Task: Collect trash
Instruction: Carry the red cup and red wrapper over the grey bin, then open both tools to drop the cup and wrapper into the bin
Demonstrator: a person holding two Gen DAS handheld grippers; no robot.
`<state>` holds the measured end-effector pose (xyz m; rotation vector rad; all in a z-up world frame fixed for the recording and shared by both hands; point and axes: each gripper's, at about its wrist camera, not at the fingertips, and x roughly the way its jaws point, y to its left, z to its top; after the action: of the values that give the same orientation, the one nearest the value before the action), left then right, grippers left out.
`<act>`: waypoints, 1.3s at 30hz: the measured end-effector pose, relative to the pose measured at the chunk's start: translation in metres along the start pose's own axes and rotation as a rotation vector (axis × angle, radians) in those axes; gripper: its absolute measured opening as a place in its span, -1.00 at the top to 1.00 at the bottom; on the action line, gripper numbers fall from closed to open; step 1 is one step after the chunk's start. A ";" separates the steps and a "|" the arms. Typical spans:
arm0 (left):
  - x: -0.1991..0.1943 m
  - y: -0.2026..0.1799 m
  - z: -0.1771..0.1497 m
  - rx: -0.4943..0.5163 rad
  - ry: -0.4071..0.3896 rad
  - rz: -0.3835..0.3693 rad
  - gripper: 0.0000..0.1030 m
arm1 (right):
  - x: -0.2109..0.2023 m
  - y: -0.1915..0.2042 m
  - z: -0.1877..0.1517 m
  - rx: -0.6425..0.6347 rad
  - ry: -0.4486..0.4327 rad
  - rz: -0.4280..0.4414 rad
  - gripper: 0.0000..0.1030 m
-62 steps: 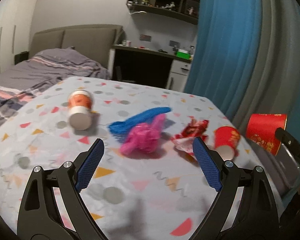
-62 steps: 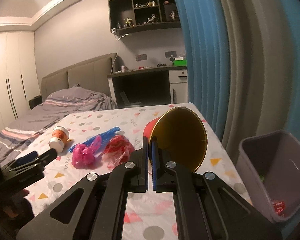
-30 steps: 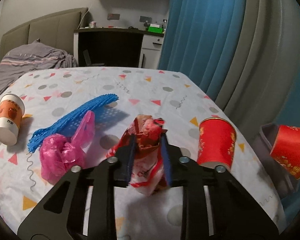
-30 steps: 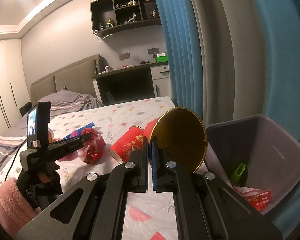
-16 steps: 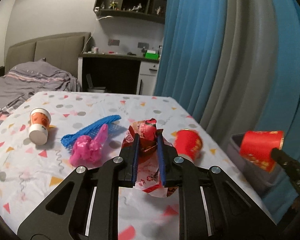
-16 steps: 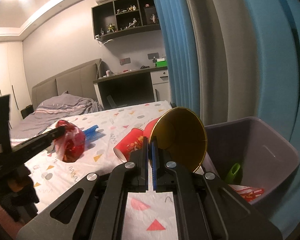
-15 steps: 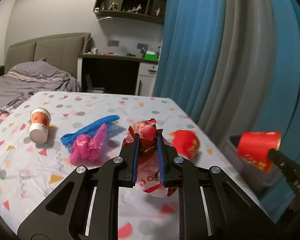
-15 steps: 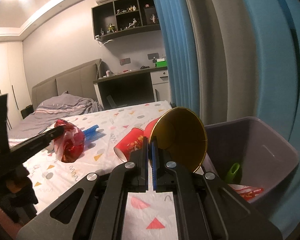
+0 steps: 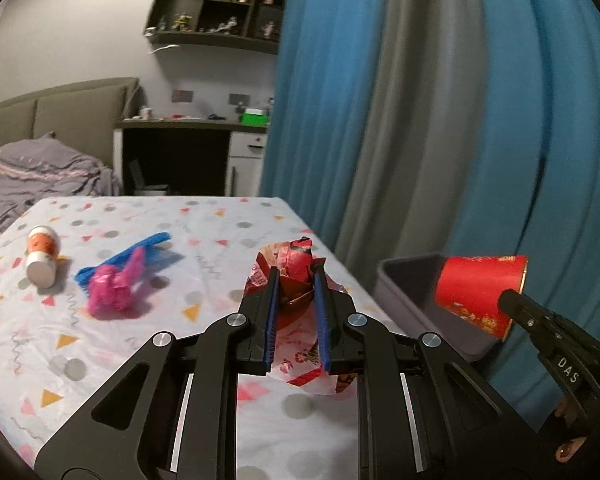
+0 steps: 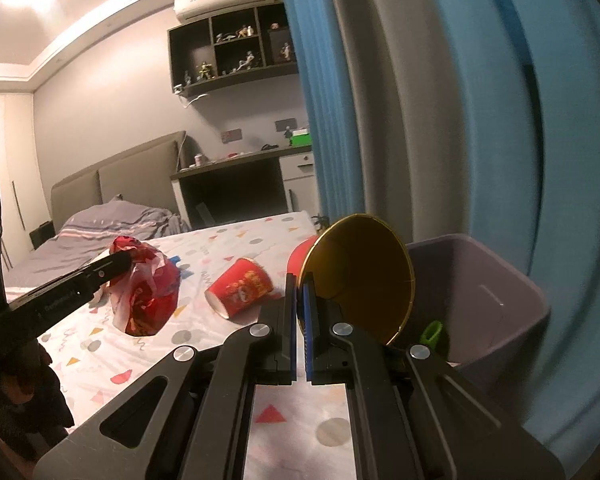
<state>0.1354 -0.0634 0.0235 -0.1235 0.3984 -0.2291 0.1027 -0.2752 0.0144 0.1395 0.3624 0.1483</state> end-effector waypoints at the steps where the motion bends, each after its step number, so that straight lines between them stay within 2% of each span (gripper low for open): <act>1: 0.002 -0.006 0.001 0.008 0.001 -0.012 0.70 | -0.001 -0.003 0.000 0.002 -0.003 -0.007 0.93; 13: 0.049 -0.098 0.008 0.110 0.009 -0.191 0.70 | -0.005 -0.054 0.005 0.035 -0.025 -0.116 0.93; 19: 0.082 -0.136 -0.003 0.148 0.041 -0.246 0.70 | -0.009 -0.081 0.003 0.064 -0.029 -0.162 0.93; 28: 0.117 -0.158 -0.021 0.158 0.102 -0.279 0.70 | -0.001 -0.099 0.001 0.077 -0.016 -0.193 0.93; 39: 0.136 -0.164 -0.034 0.149 0.147 -0.297 0.70 | 0.015 -0.104 0.003 0.086 0.016 -0.199 0.93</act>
<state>0.2116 -0.2581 -0.0313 -0.0183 0.5069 -0.5613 0.1296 -0.3754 -0.0051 0.1857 0.3966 -0.0631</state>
